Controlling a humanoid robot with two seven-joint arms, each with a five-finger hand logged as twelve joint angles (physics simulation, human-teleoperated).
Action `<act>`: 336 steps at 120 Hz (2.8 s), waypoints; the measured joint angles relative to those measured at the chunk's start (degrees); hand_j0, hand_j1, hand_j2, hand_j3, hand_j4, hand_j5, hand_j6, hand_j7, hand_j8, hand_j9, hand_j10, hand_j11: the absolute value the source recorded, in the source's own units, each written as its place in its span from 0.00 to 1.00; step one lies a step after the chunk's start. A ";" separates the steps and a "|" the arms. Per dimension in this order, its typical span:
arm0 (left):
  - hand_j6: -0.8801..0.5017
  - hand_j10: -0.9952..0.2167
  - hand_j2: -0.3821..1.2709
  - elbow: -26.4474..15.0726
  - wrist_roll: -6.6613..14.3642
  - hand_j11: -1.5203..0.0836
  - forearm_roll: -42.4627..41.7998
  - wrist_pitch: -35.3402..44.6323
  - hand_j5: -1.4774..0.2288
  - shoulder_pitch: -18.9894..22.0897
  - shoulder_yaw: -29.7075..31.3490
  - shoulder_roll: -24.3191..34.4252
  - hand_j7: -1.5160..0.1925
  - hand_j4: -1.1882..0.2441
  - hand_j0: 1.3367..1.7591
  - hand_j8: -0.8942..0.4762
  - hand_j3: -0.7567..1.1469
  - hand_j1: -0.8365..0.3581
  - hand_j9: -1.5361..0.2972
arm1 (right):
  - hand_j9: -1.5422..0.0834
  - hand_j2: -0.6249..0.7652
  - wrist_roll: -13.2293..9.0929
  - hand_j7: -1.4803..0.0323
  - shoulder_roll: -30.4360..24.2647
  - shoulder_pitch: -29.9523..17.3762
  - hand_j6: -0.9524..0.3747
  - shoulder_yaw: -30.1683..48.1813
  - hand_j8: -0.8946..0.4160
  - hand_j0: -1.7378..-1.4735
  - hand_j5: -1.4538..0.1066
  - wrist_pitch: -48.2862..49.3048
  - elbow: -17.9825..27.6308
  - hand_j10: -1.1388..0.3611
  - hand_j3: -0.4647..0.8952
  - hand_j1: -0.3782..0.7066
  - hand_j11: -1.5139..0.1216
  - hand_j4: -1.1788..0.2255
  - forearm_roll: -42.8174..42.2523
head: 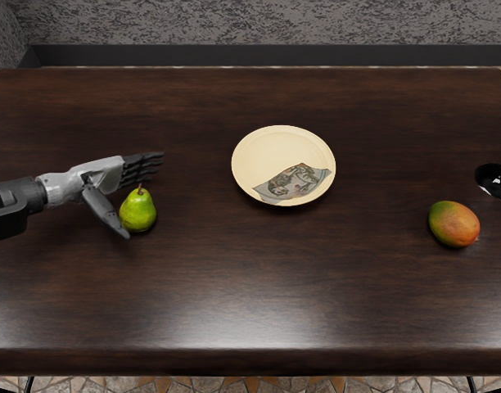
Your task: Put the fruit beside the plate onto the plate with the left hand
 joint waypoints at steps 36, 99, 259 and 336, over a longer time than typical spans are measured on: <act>0.60 0.78 0.24 -0.42 -0.08 0.91 0.06 0.00 0.83 0.86 -1.26 0.00 0.85 0.79 0.76 0.62 0.40 0.95 0.80 | 0.93 0.45 -0.02 0.95 0.00 0.00 0.70 0.00 0.66 0.30 0.91 0.00 0.00 0.74 0.34 0.06 0.90 0.82 0.01; 0.53 0.70 0.25 -3.71 -0.08 0.83 0.32 0.00 0.75 4.22 -6.09 0.60 0.77 0.72 0.76 0.54 0.40 0.85 0.73 | 0.93 0.45 -0.01 0.95 0.00 0.00 0.70 0.00 0.66 0.30 0.91 0.00 0.00 0.74 0.34 0.06 0.90 0.82 0.00; 0.31 0.45 0.29 -4.94 -0.08 0.59 3.03 -0.04 0.53 5.01 -6.48 1.20 0.55 0.52 0.76 0.33 0.40 0.55 0.52 | 0.93 0.45 -0.02 0.95 0.00 0.00 0.70 0.00 0.66 0.30 0.91 0.00 0.00 0.74 0.34 0.06 0.90 0.82 0.01; 0.16 0.50 0.35 -5.10 -0.15 0.33 4.20 -0.91 0.29 5.79 -6.67 1.14 0.31 0.36 0.74 0.28 0.40 0.39 0.29 | 0.93 0.45 -0.02 0.95 0.00 0.00 0.70 0.00 0.66 0.30 0.91 0.00 0.00 0.74 0.34 0.06 0.90 0.82 -0.01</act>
